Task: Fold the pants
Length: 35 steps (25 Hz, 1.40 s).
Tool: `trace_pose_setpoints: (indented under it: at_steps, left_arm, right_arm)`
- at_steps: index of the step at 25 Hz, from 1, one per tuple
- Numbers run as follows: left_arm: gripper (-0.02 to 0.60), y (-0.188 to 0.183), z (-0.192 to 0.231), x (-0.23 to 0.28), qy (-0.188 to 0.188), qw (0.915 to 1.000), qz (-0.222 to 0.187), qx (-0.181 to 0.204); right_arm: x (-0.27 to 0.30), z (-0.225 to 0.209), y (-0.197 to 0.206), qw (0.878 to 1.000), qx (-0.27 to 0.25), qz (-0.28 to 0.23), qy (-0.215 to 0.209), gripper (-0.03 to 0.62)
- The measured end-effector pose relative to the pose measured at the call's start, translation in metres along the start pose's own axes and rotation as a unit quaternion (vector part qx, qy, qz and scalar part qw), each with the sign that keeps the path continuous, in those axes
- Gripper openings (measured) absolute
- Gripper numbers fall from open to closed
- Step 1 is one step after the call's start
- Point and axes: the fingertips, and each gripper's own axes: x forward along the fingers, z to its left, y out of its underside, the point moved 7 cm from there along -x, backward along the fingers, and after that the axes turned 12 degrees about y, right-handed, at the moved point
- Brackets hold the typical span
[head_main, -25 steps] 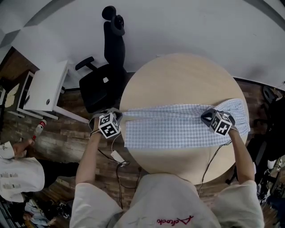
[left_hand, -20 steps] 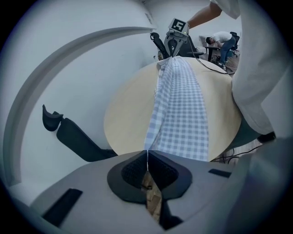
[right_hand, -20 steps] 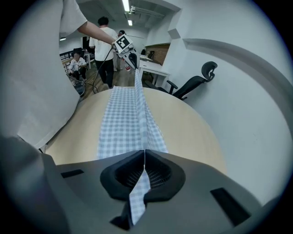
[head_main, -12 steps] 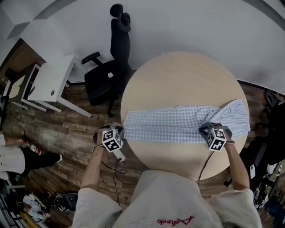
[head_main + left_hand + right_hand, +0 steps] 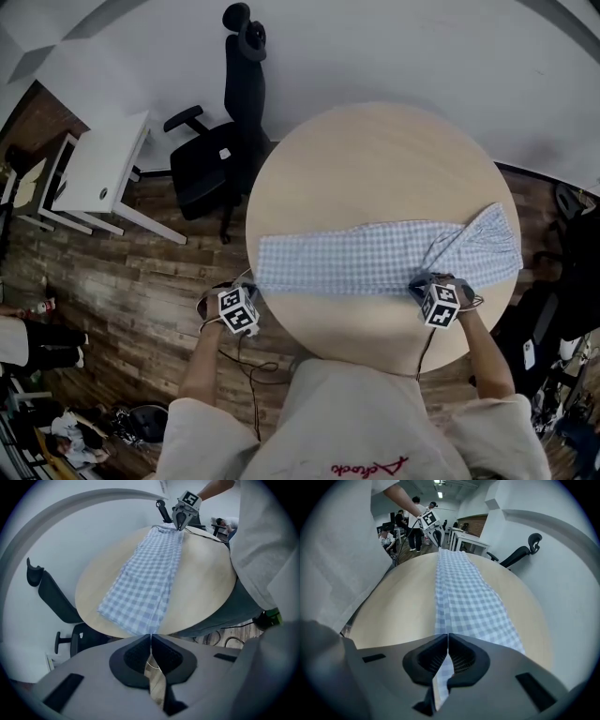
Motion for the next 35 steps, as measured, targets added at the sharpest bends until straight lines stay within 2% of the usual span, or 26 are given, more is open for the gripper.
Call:
trace_pose_setpoints:
  at_steps: [4,9,11,13,15,17,18,20,22,24,28,31,32,33,34,35]
  left_arm:
    - [0.038,0.007,-0.009,0.018,0.016,0.9995,0.017,-0.022]
    - [0.04,0.015,-0.026,0.023,0.007,0.9992,0.025,-0.032]
    - [0.063,0.015,-0.03,0.02,0.0,0.999,0.02,-0.04]
    - [0.075,0.01,-0.035,0.014,-0.014,0.9984,-0.004,-0.055]
    - [0.075,0.001,-0.038,0.004,-0.032,0.9958,-0.041,-0.076]
    - [0.061,-0.01,-0.038,-0.006,-0.047,0.9909,-0.084,-0.094]
    - [0.046,-0.016,-0.037,-0.011,-0.053,0.9875,-0.107,-0.103]
    - [0.034,-0.028,-0.033,-0.019,-0.066,0.9764,-0.161,-0.128]
    - [0.032,-0.042,-0.026,-0.028,-0.074,0.9565,-0.227,-0.167]
    - [0.032,-0.057,-0.022,-0.038,-0.071,0.9269,-0.303,-0.209]
    - [0.032,-0.082,-0.021,-0.058,-0.037,0.846,-0.451,-0.281]
    - [0.032,-0.097,-0.029,-0.069,0.002,0.7808,-0.539,-0.315]
    - [0.032,-0.101,-0.032,-0.071,0.014,0.764,-0.559,-0.321]
    - [0.032,-0.105,-0.035,-0.072,0.025,0.7554,-0.571,-0.321]
    - [0.032,-0.11,-0.039,-0.072,0.035,0.7549,-0.575,-0.314]
    - [0.032,-0.114,-0.044,-0.071,0.045,0.7587,-0.574,-0.305]
  right_arm:
    - [0.01,0.013,0.006,1.0,0.002,0.01,-0.013,0.037]
    - [0.013,0.028,0.017,0.999,-0.017,0.03,-0.042,0.04]
    - [0.012,0.033,0.018,0.999,-0.013,0.027,-0.042,0.04]
    - [0.011,0.035,0.014,1.0,0.004,0.012,-0.026,0.039]
    - [0.007,0.032,0.006,0.998,0.055,-0.015,-0.005,0.038]
    - [-0.002,0.026,-0.001,0.99,0.132,-0.045,0.017,0.037]
    - [-0.006,0.021,-0.005,0.982,0.177,-0.062,0.032,0.037]
    - [-0.015,0.014,-0.01,0.958,0.264,-0.095,0.063,0.034]
    - [-0.026,0.008,-0.01,0.928,0.338,-0.121,0.094,0.031]
    - [-0.038,0.005,-0.008,0.895,0.404,-0.142,0.125,0.03]
    - [-0.062,0.006,-0.005,0.807,0.531,-0.186,0.178,0.029]
    - [-0.087,0.012,-0.004,0.734,0.604,-0.222,0.218,0.029]
    - [-0.096,0.015,-0.005,0.712,0.621,-0.231,0.232,0.029]
    - [-0.104,0.019,-0.007,0.694,0.634,-0.237,0.246,0.029]
    - [-0.112,0.023,-0.009,0.682,0.641,-0.238,0.259,0.029]
    - [-0.119,0.029,-0.01,0.676,0.644,-0.236,0.271,0.029]
